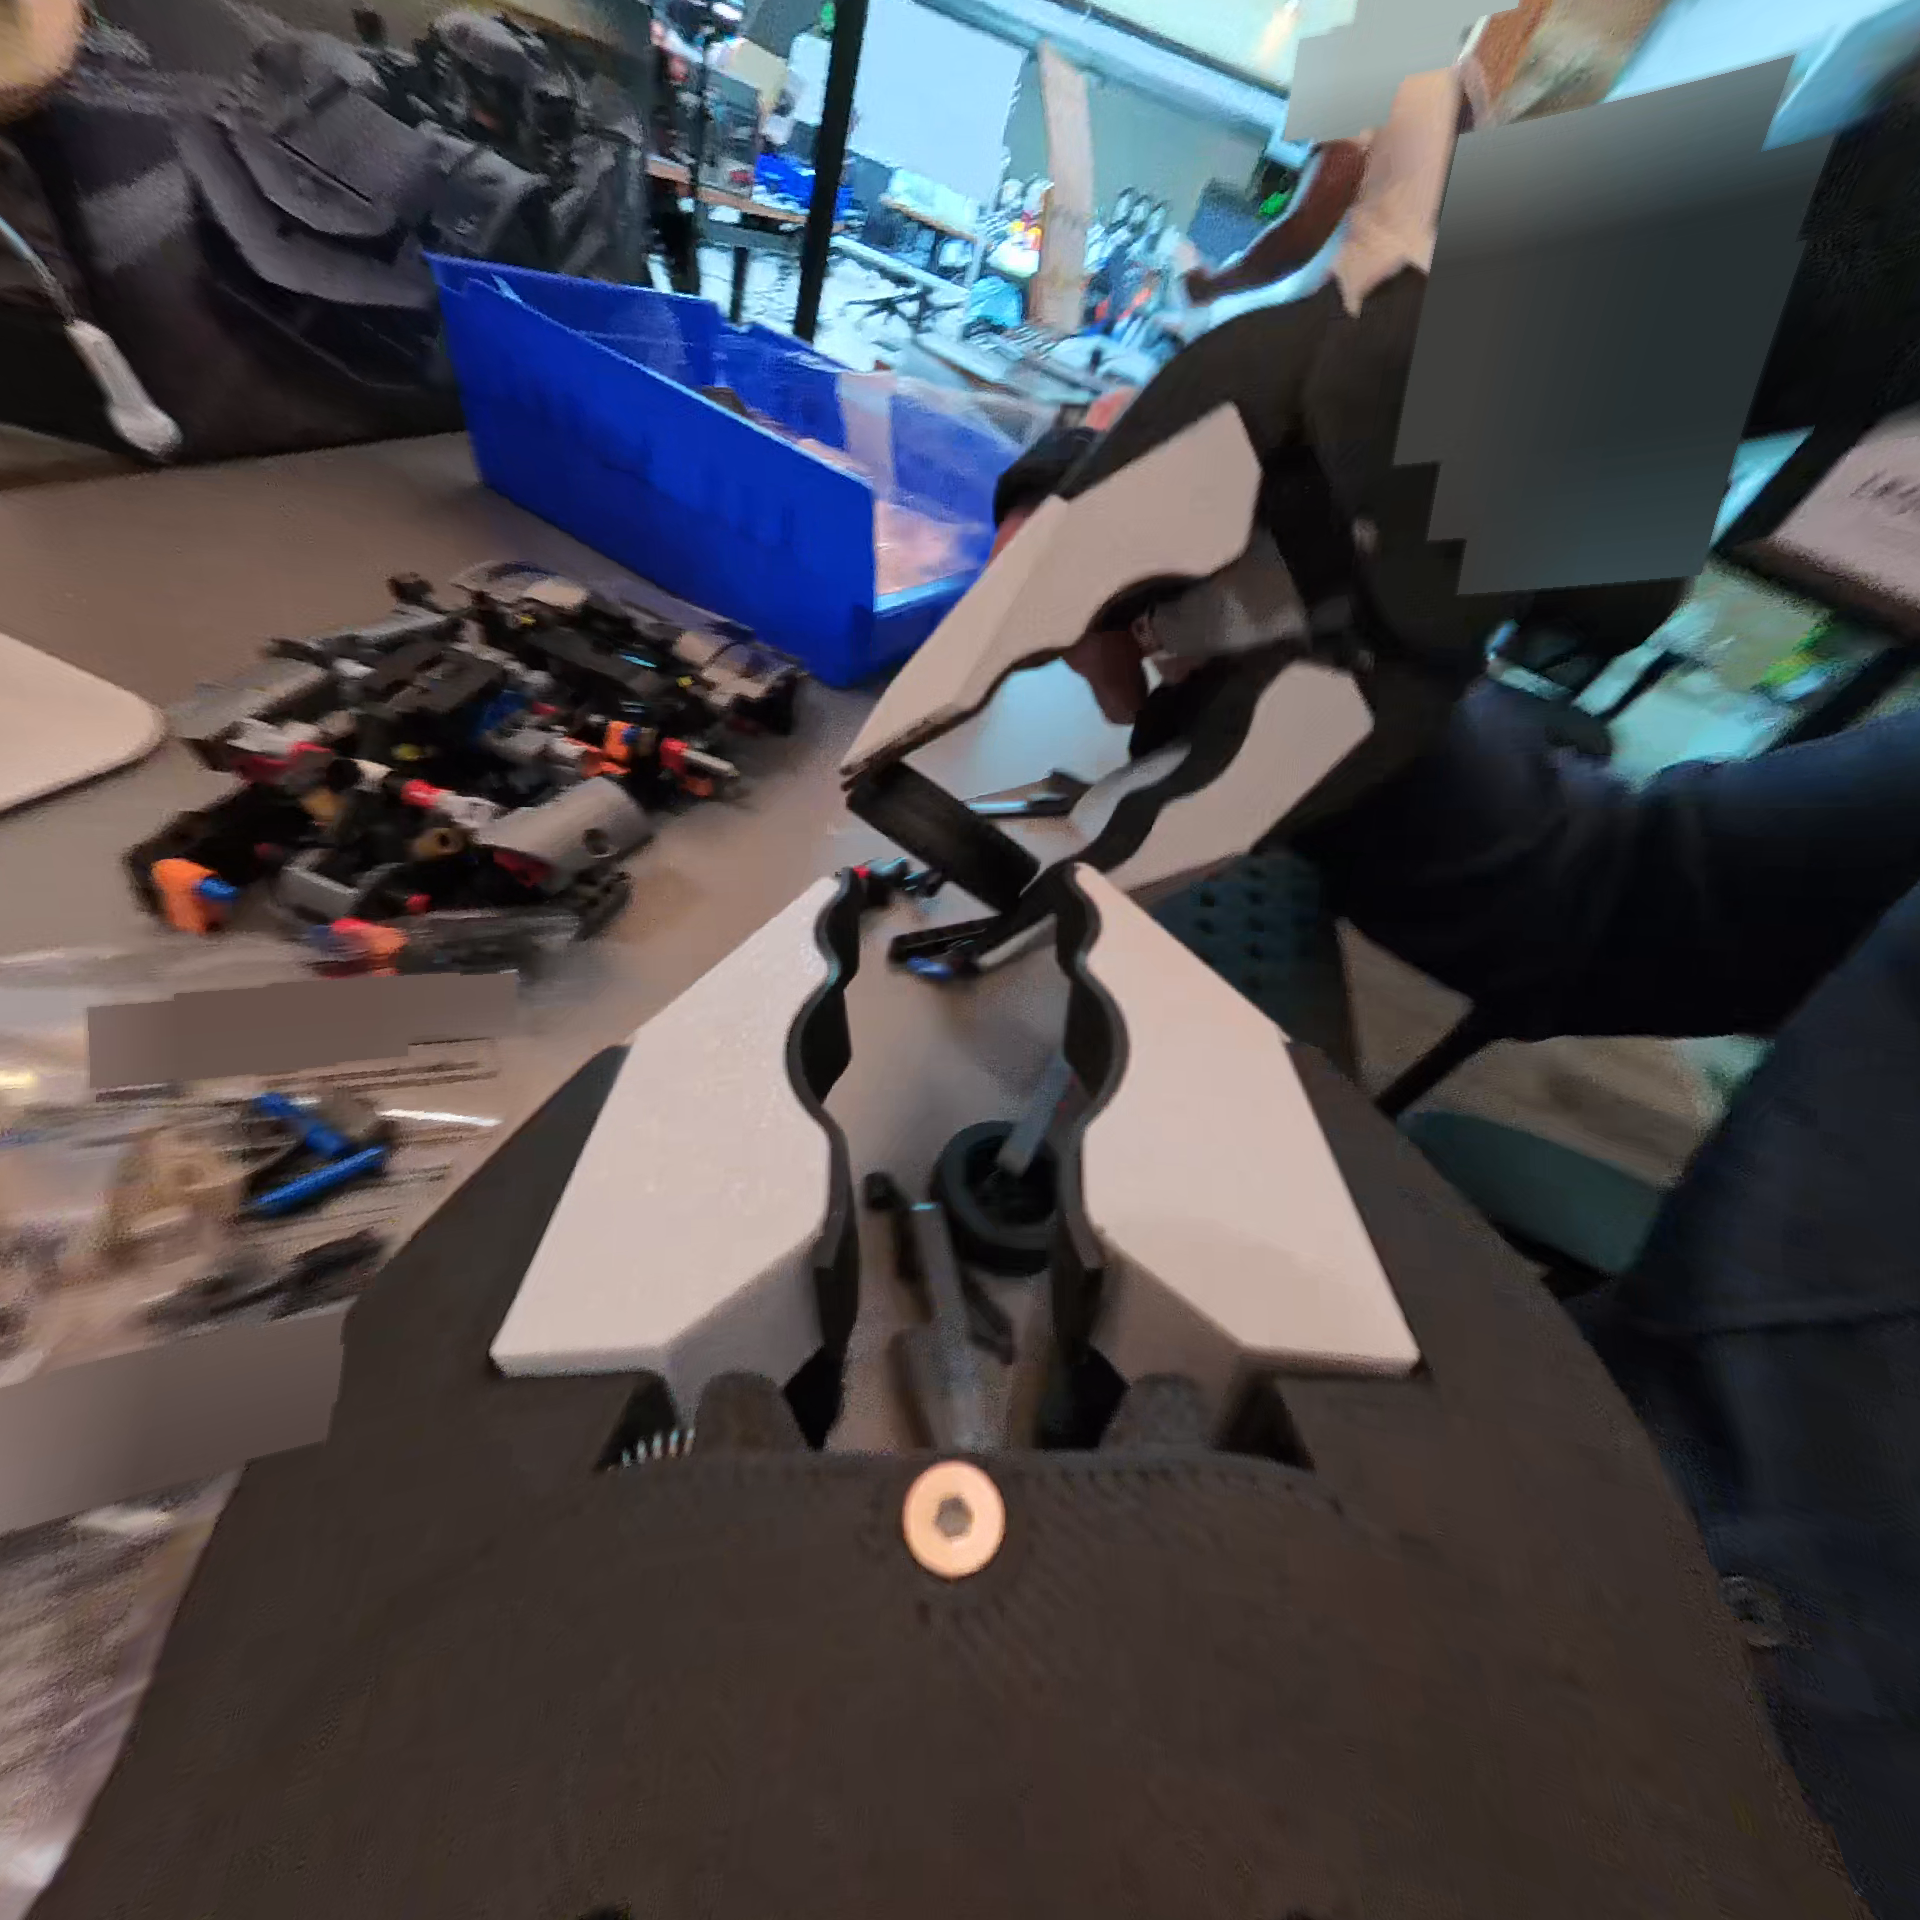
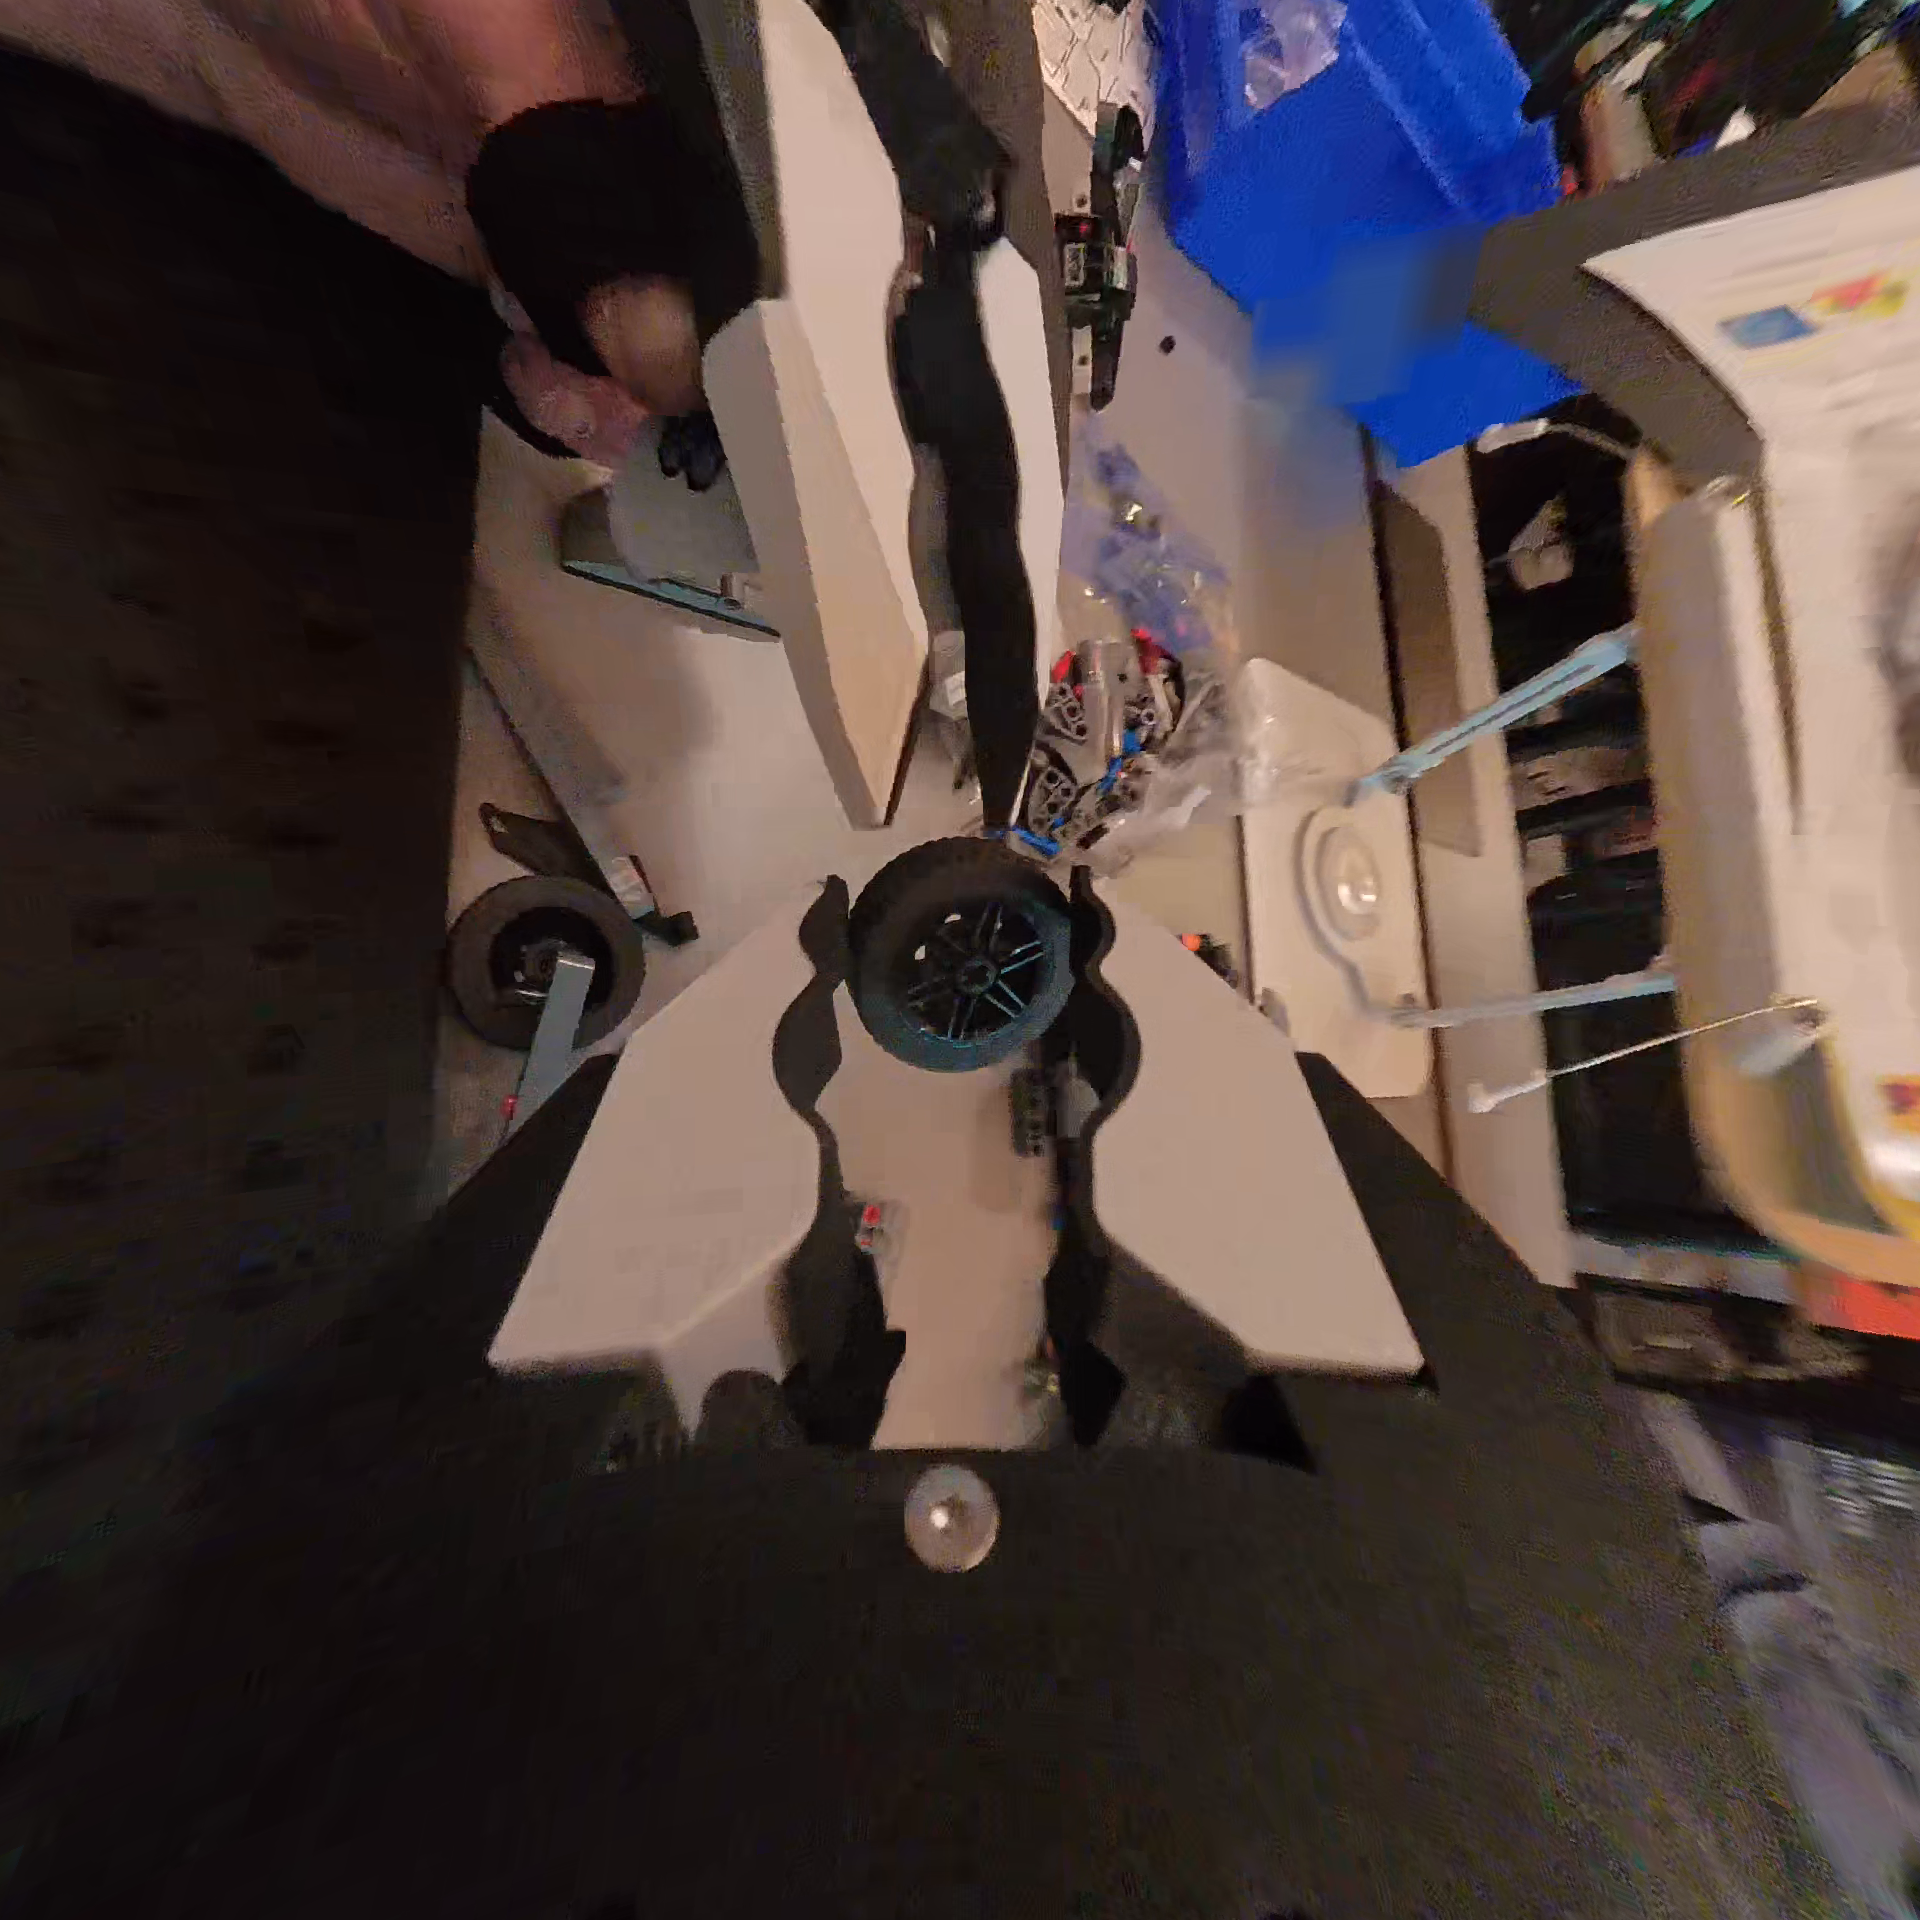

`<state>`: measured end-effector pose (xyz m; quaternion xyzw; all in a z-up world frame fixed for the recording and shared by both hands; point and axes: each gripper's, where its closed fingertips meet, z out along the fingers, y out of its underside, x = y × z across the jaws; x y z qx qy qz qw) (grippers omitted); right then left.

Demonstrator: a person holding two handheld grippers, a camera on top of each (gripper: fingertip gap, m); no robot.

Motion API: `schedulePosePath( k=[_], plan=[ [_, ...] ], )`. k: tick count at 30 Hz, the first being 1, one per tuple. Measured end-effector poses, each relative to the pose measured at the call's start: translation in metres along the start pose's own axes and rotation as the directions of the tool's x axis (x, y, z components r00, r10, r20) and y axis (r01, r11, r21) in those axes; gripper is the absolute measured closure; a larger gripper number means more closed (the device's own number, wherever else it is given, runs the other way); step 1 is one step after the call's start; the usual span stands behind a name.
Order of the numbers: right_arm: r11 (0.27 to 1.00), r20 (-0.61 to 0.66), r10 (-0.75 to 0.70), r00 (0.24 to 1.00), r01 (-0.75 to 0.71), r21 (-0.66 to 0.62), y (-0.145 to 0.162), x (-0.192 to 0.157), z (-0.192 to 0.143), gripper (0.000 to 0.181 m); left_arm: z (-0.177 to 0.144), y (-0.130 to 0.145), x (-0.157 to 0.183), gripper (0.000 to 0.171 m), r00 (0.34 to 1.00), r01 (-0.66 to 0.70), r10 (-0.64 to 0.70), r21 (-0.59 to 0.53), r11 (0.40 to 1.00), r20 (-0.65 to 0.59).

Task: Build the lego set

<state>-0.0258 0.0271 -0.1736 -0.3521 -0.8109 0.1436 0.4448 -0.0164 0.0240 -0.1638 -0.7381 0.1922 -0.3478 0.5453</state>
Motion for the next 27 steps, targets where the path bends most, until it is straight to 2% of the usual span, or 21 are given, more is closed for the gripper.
schedulePosePath(
  k=[3,6,8,10,12,14,16,20,27],
  plan=[
    [0.985,-0.1,-0.166,0.981,0.16,-0.061,-0.011,-0.003,0.002,0.14,0.007,-0.003,0.012,0.124,0.984,0.127,-0.123,0.025,0.992,-0.13],
    [0.965,-0.17,-0.258,0.951,0.246,-0.088,-0.021,-0.003,0.001,0.14,0.004,-0.004,0.004,0.153,0.985,0.144,-0.139,0.043,0.989,-0.098],
    [0.96,-0.182,-0.277,0.943,0.265,-0.088,-0.024,-0.003,0.0,0.14,0.002,-0.004,0.004,0.155,0.984,0.147,-0.142,0.04,0.988,-0.103],
    [0.988,-0.126,-0.154,0.98,0.156,0.001,-0.029,-0.003,-0.008,0.141,-0.004,-0.007,-0.004,0.159,0.998,0.062,-0.061,0.057,0.996,-0.009],
    [0.991,-0.039,0.08,0.996,-0.076,0.108,-0.03,0.005,-0.02,0.135,-0.006,-0.014,0.005,0.159,0.995,0.065,-0.058,0.087,0.994,-0.078],
    [0.943,0.066,0.282,0.957,-0.29,0.162,-0.024,0.013,-0.027,0.139,-0.006,-0.015,0.009,0.159,0.996,0.047,-0.039,0.095,0.994,-0.085],
    [0.882,0.194,0.396,0.898,-0.43,0.19,-0.02,0.01,-0.028,0.14,-0.007,-0.022,0.02,0.159,0.992,0.0,0.016,0.128,0.992,-0.124],
    [0.787,0.389,0.463,0.796,-0.571,0.232,-0.025,-0.003,-0.025,0.161,-0.002,-0.019,0.027,0.159,0.989,-0.039,0.054,0.106,0.994,-0.139],
    [0.783,0.318,0.487,0.813,-0.568,0.253,-0.024,-0.002,-0.022,0.163,-0.002,-0.023,0.024,0.158,0.992,-0.055,0.069,0.133,0.99,-0.105]
  ],
)
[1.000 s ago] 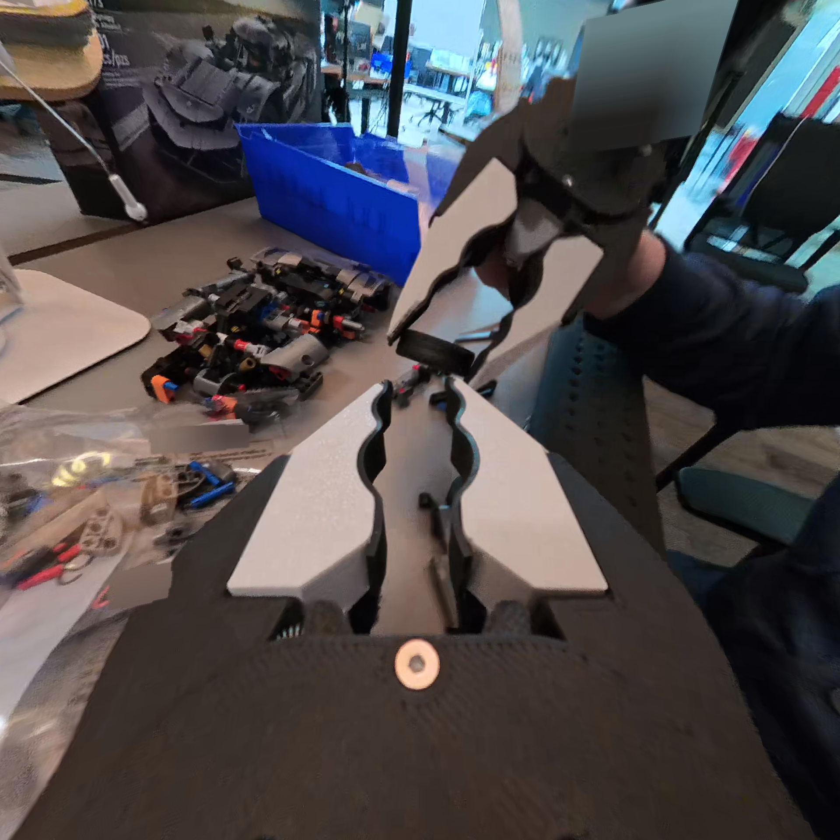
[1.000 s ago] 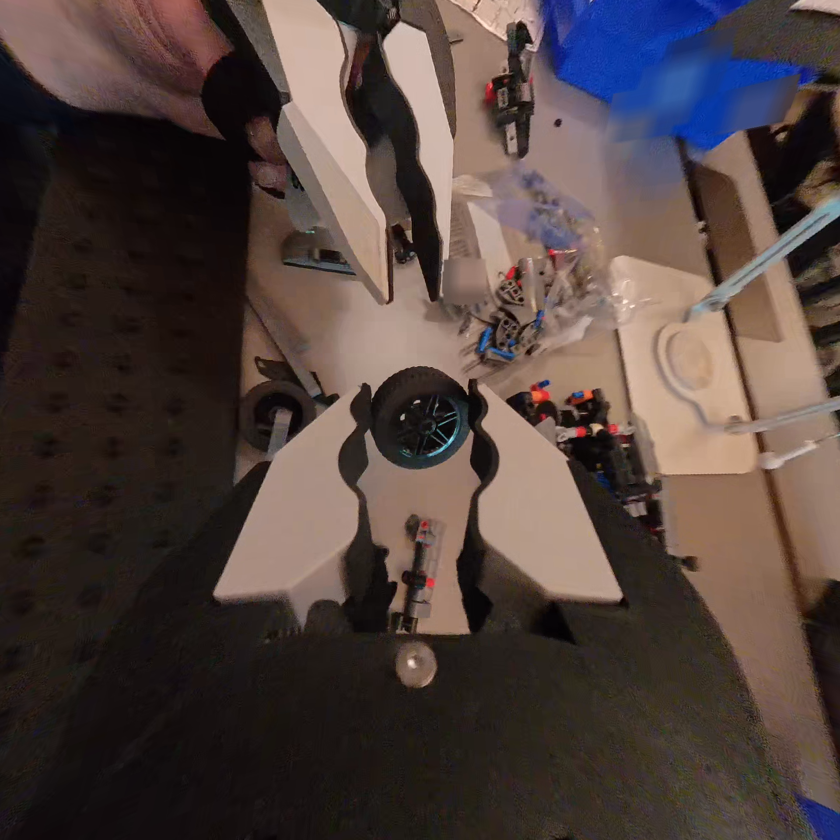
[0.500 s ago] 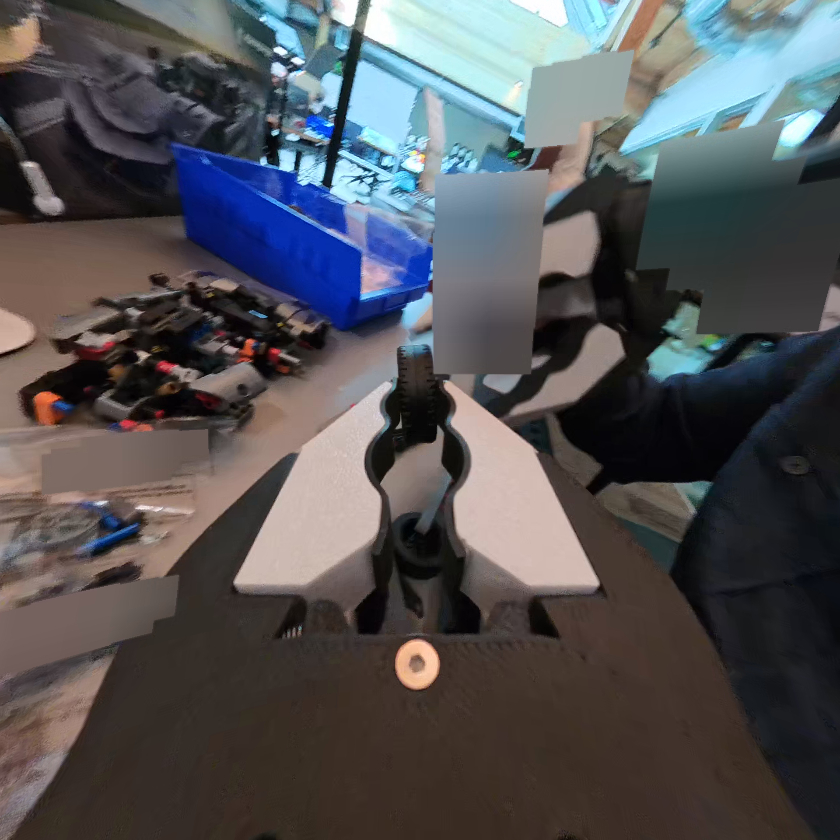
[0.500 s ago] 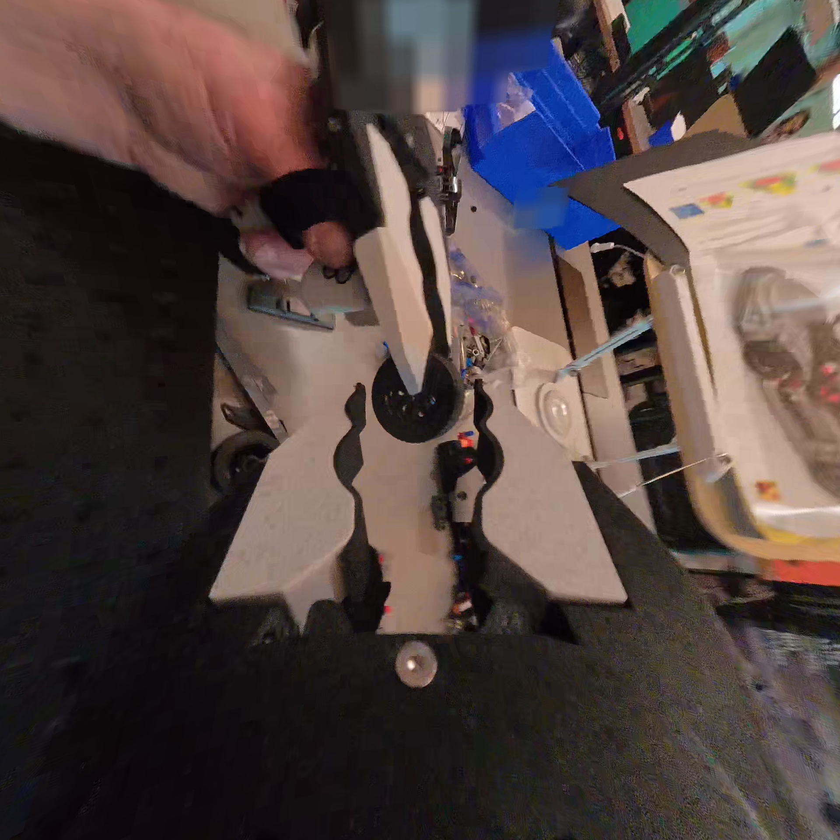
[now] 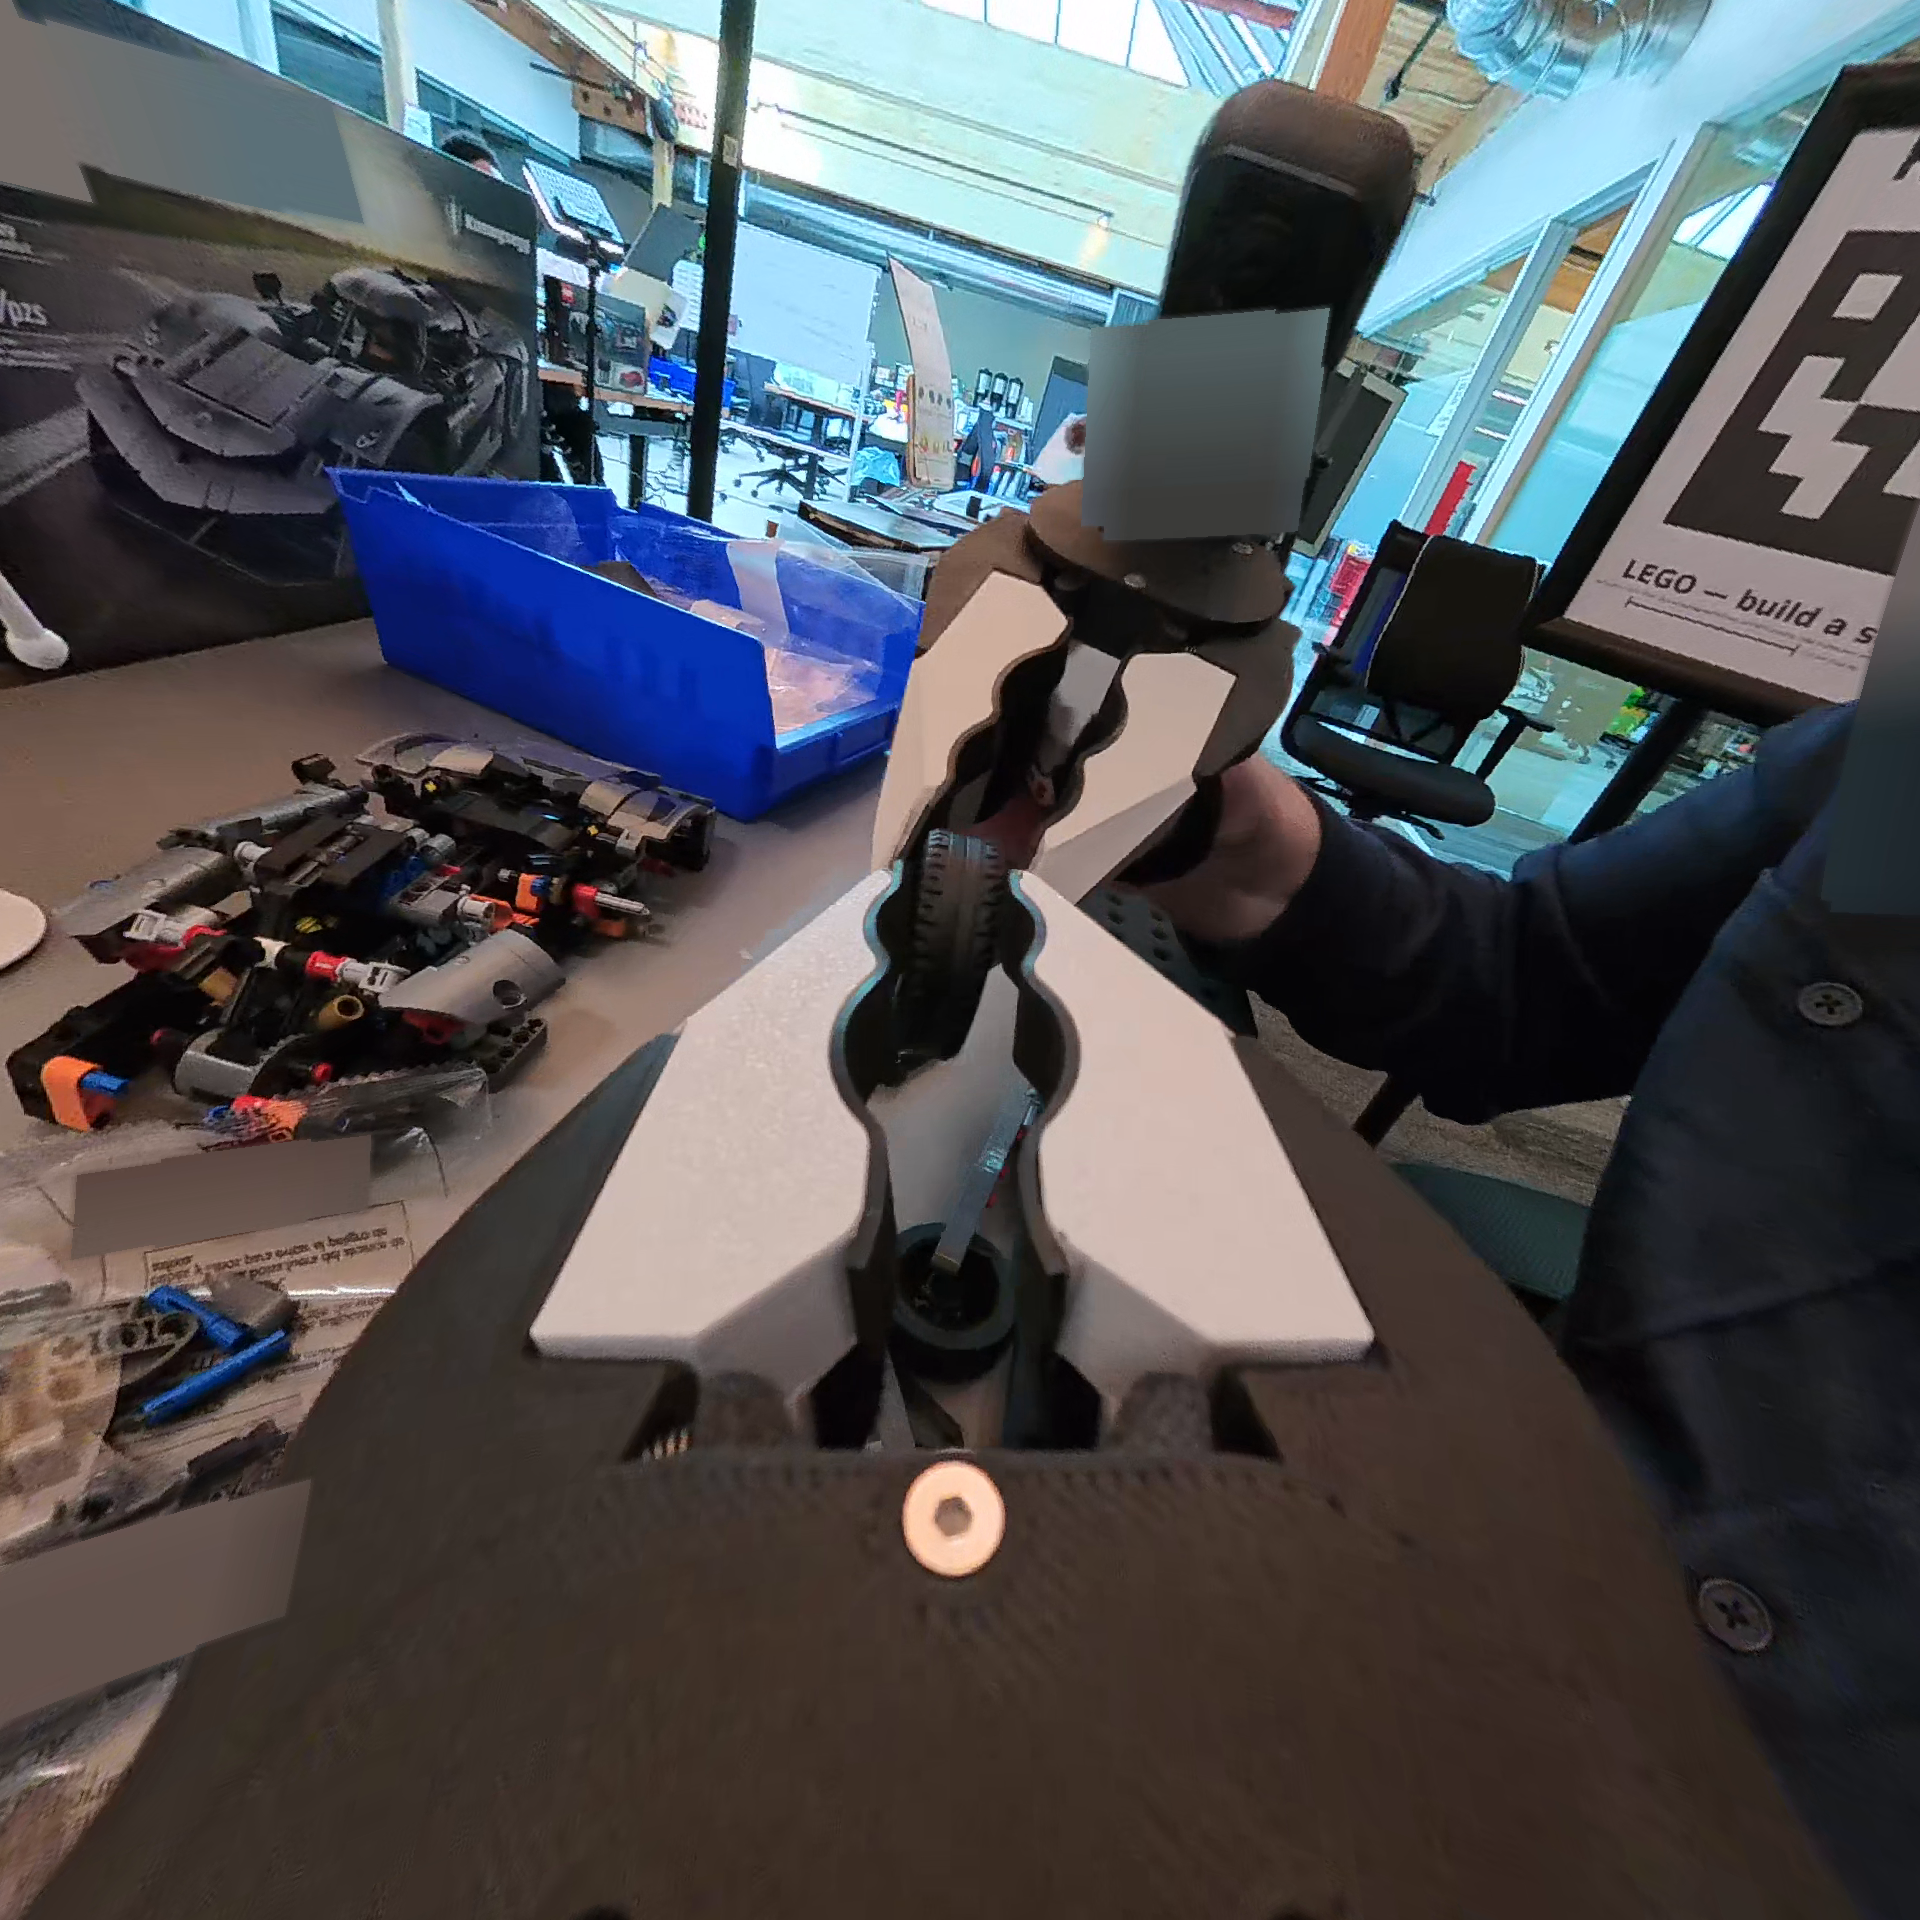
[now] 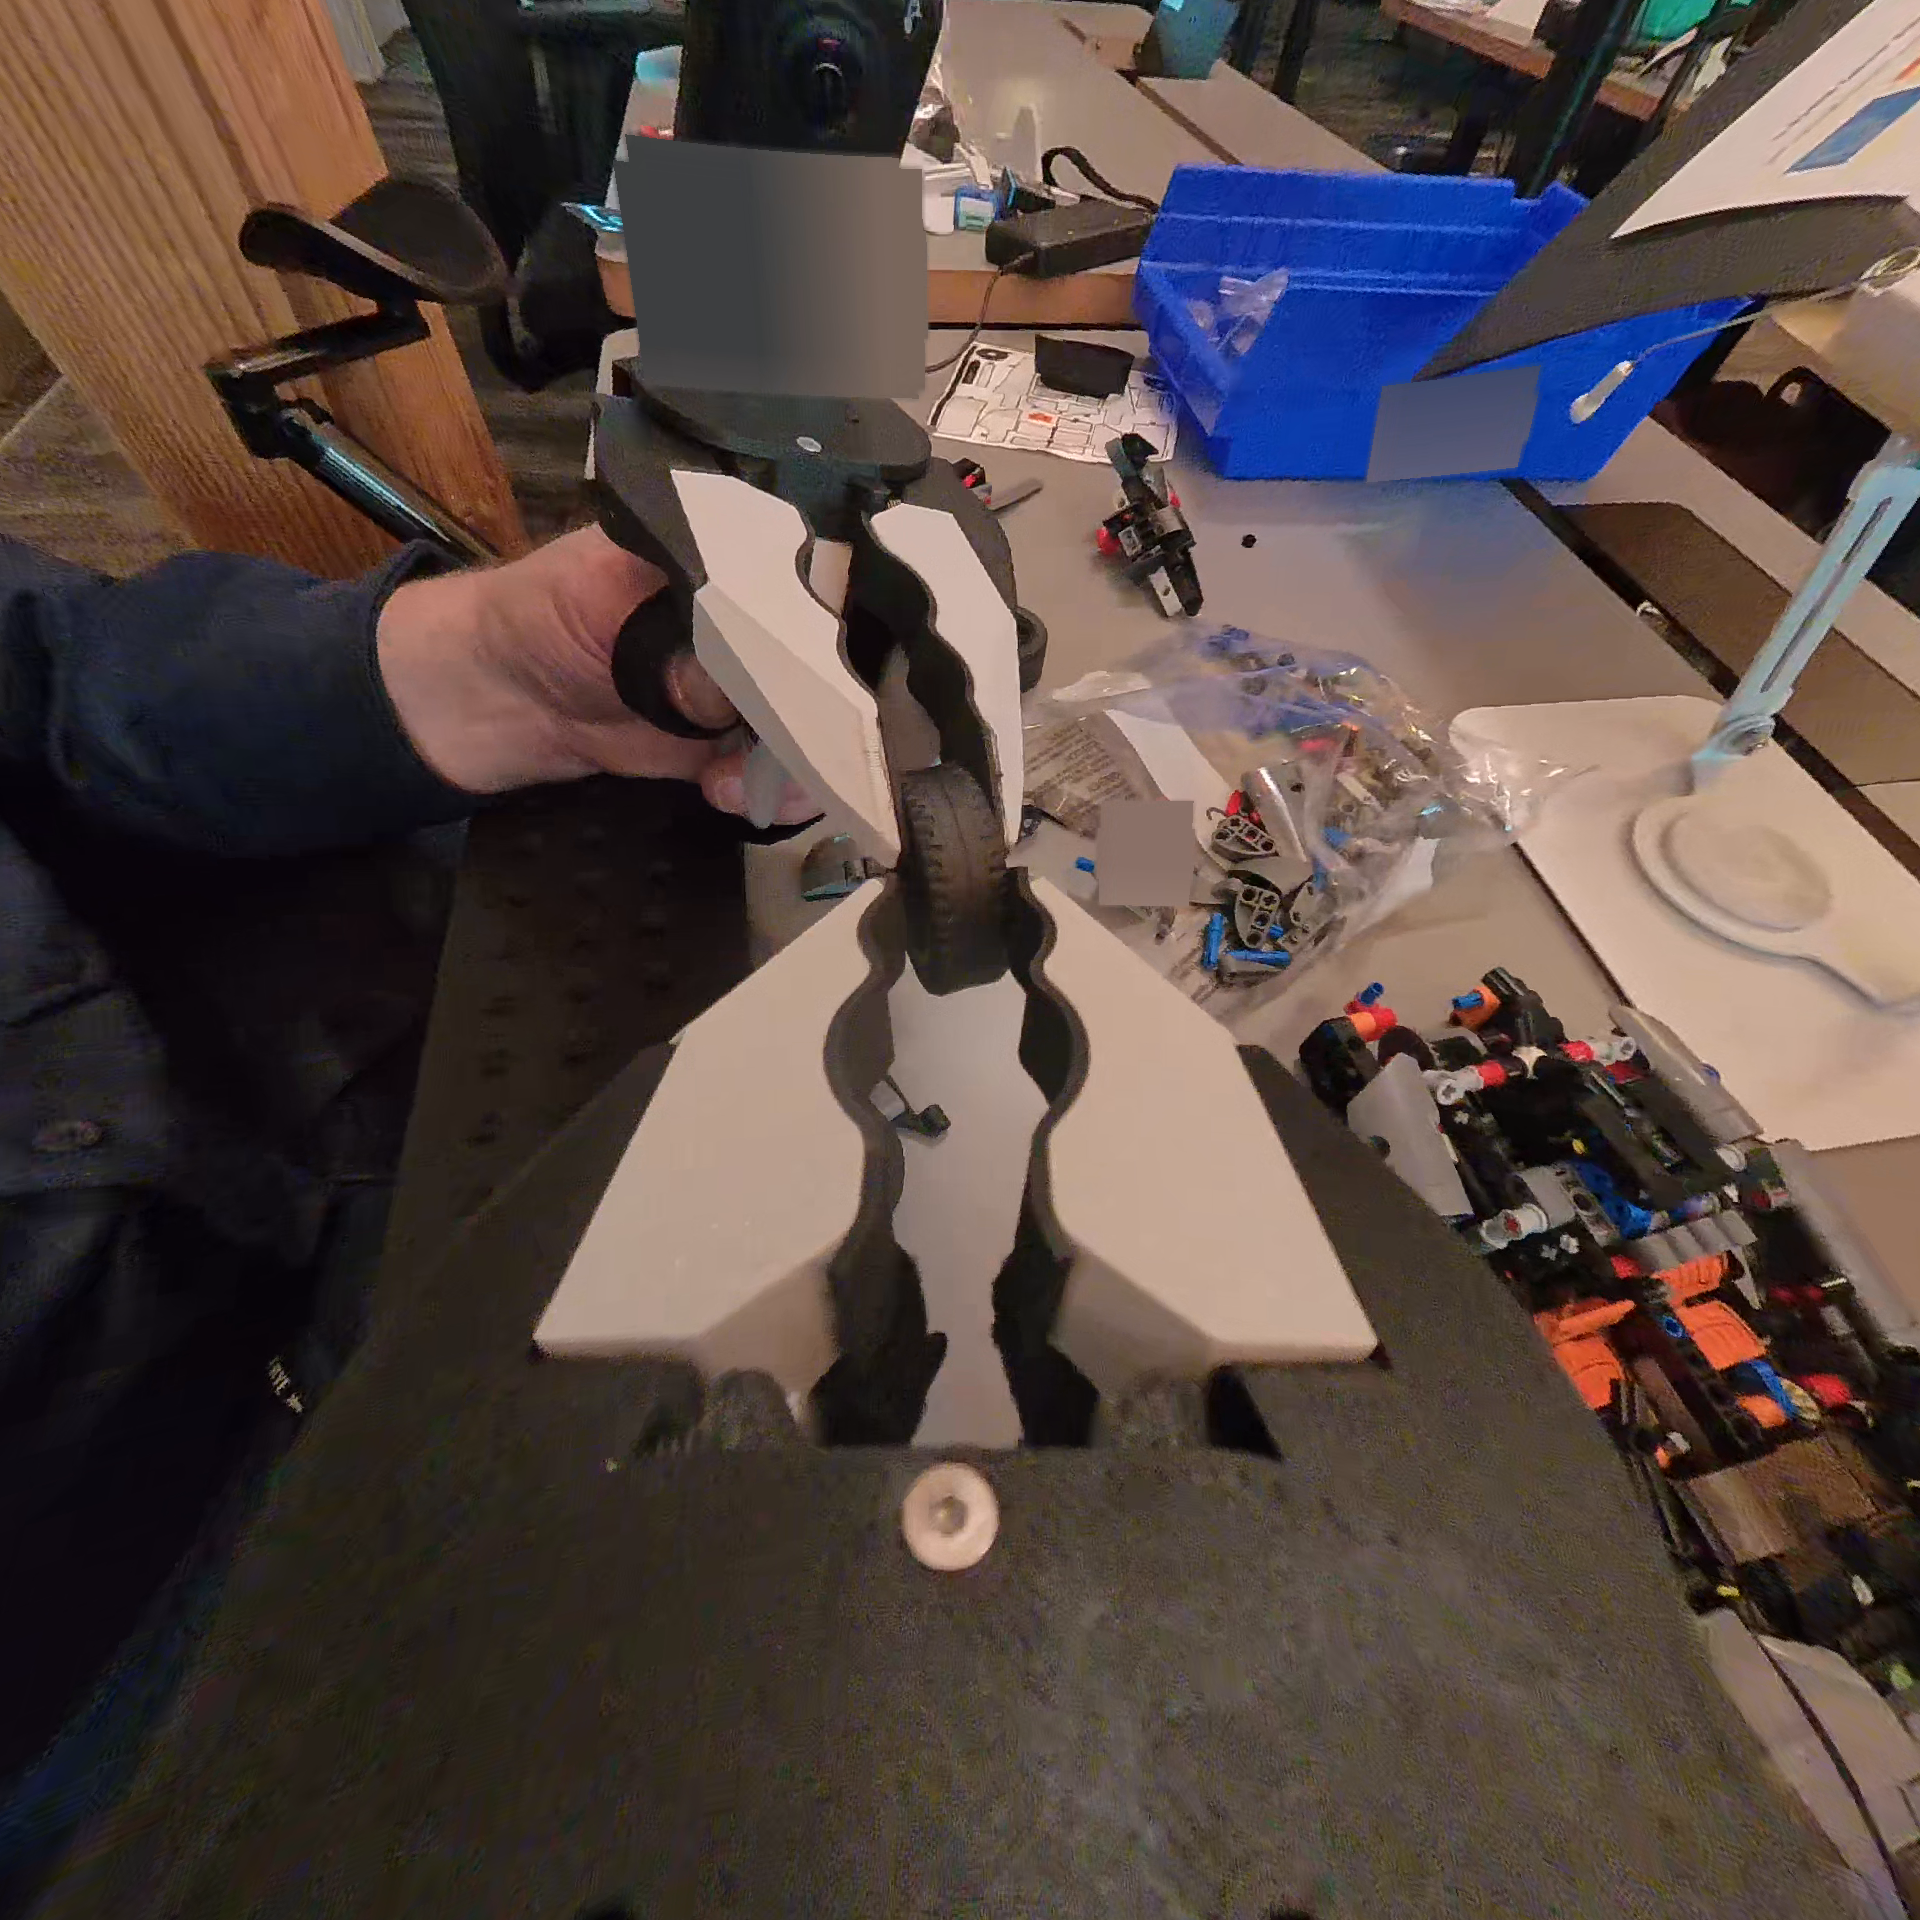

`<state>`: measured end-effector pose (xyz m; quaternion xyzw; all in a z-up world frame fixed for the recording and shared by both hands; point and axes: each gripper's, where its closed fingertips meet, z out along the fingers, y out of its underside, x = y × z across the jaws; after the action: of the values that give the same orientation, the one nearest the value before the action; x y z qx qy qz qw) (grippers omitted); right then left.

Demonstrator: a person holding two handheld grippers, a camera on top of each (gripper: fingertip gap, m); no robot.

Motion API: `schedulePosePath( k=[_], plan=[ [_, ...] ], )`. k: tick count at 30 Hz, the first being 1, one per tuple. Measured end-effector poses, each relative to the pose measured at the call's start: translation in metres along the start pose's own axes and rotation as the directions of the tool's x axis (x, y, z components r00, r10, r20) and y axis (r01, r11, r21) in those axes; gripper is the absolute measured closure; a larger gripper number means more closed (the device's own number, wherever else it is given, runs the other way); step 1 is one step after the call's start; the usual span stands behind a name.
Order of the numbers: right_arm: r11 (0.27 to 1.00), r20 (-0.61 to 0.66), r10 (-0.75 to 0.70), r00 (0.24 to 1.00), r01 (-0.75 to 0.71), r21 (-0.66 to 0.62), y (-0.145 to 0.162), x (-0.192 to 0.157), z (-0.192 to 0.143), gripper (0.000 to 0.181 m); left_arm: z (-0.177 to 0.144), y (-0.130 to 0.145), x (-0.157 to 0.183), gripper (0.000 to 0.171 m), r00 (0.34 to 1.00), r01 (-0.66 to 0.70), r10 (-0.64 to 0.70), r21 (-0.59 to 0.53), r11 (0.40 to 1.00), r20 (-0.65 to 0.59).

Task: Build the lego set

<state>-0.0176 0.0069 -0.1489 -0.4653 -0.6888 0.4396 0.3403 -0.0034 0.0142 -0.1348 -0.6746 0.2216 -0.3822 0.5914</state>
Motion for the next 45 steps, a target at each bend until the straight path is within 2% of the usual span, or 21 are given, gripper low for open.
schedulePosePath(
  k=[3,9,15,18,26,32,34,36,39,40,42,45],
  plan=[
    [0.999,0.015,0.025,1.0,-0.025,0.019,-0.002,-0.001,-0.003,0.164,-0.002,-0.003,0.001,0.157,0.999,-0.046,0.046,0.004,0.999,0.019],
    [0.99,0.056,0.096,0.994,-0.101,0.094,-0.008,0.004,-0.013,0.165,-0.008,-0.004,-0.001,0.159,0.999,-0.036,0.036,0.007,0.999,0.016],
    [0.991,-0.039,0.121,0.992,-0.119,0.063,0.001,0.01,-0.009,0.165,-0.003,0.002,-0.011,0.159,0.98,-0.129,0.136,-0.057,0.99,0.146],
    [0.991,-0.093,0.127,0.988,-0.122,0.054,0.004,0.016,-0.006,0.166,-0.002,0.003,-0.016,0.159,0.95,-0.197,0.214,-0.095,0.976,0.228],
    [0.984,-0.161,0.169,0.972,-0.157,0.085,-0.002,0.021,-0.001,0.166,-0.008,0.0,-0.023,0.16,0.904,-0.252,0.276,-0.114,0.961,0.326],
    [0.976,-0.223,0.198,0.954,-0.171,0.133,-0.005,0.024,0.002,0.166,-0.012,-0.003,-0.028,0.161,0.806,-0.352,0.401,-0.192,0.916,0.435],
    [0.991,-0.242,0.081,0.967,-0.051,0.126,-0.009,0.017,0.0,0.164,-0.013,-0.004,-0.026,0.161,0.838,-0.325,0.362,-0.159,0.932,0.408],
    [0.992,-0.203,0.006,0.979,0.02,0.124,-0.013,0.011,-0.004,0.162,-0.013,-0.005,-0.017,0.16,0.923,-0.233,0.244,-0.072,0.97,0.298],
    [0.994,-0.125,-0.081,0.989,0.089,0.06,-0.01,0.001,0.0,0.153,-0.003,0.0,-0.006,0.159,0.95,-0.216,0.228,-0.078,0.973,0.214],
    [0.995,-0.11,-0.083,0.99,0.088,0.042,-0.008,0.0,0.002,0.151,0.001,0.001,-0.004,0.16,0.957,-0.2,0.21,-0.072,0.977,0.198],
    [0.999,-0.056,-0.037,0.998,0.039,0.031,-0.003,-0.002,0.0,0.162,-0.002,0.003,-0.007,0.16,0.952,-0.21,0.225,-0.09,0.974,0.209],
    [0.996,0.04,0.019,0.999,-0.022,0.086,-0.005,-0.008,-0.007,0.166,0.001,0.003,0.001,0.16,0.966,-0.193,0.202,-0.066,0.979,0.163]
  ],
)
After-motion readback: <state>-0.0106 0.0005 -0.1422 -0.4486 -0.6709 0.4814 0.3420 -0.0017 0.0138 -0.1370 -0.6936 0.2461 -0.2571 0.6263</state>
